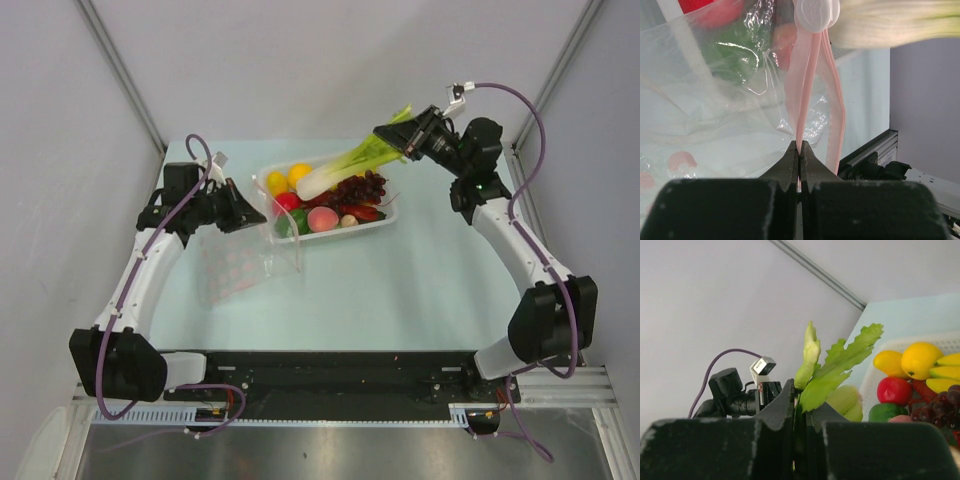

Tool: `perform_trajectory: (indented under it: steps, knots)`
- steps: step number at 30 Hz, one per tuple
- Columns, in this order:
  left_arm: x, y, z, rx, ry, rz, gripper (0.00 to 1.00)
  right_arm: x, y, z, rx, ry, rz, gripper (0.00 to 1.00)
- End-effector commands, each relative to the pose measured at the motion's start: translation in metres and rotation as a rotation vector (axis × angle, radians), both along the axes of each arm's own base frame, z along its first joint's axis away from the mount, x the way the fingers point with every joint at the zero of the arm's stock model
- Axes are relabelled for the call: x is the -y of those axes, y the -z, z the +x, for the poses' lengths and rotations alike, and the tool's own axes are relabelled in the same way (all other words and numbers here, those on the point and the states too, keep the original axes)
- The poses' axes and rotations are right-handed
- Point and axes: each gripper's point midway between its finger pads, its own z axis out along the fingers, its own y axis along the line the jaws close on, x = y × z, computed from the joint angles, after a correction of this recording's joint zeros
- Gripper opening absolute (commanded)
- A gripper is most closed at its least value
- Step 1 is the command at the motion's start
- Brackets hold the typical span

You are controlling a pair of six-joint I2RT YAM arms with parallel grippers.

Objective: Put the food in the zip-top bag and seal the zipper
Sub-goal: Pick up the fake vegetable from the bin, then place the fake vegetable in the zipper food storage bag.

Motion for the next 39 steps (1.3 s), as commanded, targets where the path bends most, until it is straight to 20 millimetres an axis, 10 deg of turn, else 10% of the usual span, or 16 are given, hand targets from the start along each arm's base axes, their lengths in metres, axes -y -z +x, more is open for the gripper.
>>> perform_trajectory:
  steps: [1,12,26,39]
  knots:
    - [0.004,-0.022,0.000,0.057,0.009,-0.051,0.00,0.007,-0.077,-0.047,0.279,-0.028,-0.052,0.00]
    - [0.006,-0.043,0.000,0.115,0.019,-0.057,0.00,-0.015,-0.107,-0.113,0.439,-0.129,-0.125,0.00]
    - [0.032,-0.081,-0.033,0.169,0.157,-0.181,0.00,-0.049,-0.063,-0.124,0.579,-0.088,-0.423,0.00]
    - [0.042,-0.098,-0.072,0.178,0.326,-0.227,0.00,-0.047,-0.076,-0.136,0.719,0.042,-0.538,0.00]
